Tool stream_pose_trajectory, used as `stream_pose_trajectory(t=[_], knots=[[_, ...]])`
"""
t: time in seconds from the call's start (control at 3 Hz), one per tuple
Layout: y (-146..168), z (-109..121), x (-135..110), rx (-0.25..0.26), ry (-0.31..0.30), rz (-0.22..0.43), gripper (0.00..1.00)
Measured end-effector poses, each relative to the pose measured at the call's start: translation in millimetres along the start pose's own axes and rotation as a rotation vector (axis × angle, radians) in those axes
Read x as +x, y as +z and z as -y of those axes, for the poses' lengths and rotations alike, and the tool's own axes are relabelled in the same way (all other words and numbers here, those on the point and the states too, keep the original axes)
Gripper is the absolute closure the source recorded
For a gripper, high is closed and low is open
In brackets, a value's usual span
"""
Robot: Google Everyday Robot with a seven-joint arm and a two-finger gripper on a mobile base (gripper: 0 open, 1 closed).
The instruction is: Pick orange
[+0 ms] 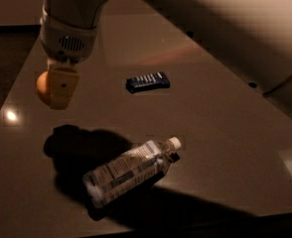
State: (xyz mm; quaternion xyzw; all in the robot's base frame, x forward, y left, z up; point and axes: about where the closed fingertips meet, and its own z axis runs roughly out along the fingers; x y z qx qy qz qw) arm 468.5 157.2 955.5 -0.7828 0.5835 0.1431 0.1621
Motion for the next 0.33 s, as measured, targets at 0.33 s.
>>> stream_pose_trajectory(t=[0.33], knots=[[-3.1, 1.1, -3.7, 0.009, -0.004, 0.006, 1.00]])
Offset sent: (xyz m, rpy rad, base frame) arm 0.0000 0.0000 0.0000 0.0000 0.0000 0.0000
